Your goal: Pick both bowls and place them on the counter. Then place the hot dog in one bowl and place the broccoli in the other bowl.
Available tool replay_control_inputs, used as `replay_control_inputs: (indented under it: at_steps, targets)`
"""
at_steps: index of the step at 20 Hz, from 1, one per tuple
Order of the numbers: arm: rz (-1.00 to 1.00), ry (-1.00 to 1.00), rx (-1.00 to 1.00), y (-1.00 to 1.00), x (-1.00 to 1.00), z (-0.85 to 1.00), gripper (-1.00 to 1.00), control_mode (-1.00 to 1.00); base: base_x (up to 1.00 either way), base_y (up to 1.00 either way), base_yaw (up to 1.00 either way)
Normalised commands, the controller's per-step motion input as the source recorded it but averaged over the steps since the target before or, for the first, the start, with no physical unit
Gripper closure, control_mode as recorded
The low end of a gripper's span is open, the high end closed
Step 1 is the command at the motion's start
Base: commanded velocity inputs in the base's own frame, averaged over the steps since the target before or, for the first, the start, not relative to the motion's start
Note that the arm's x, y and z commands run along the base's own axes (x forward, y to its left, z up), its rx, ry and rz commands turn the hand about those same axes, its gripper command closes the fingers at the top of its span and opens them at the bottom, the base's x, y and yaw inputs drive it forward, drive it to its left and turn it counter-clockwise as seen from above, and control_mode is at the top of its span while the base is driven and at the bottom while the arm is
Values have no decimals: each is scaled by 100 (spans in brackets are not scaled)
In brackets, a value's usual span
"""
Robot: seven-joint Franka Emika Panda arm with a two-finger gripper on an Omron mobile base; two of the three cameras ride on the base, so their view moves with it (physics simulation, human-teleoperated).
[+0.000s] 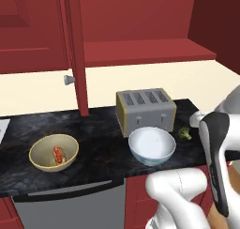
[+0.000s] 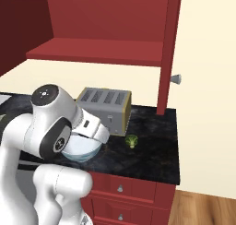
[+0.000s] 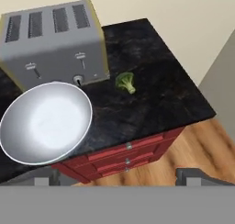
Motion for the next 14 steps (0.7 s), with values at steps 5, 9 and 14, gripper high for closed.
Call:
replay_control_inputs:
  at_steps: [5,9,14]
  targets:
    - [0,3,-13,-56,-4,-11,-100,-100,0,0,0]
    - [0,0,-2,-7,9,-34,-100,-100,0,0,0]
    - [0,3,-1,2,32,-34,-100,-100,0,0,0]
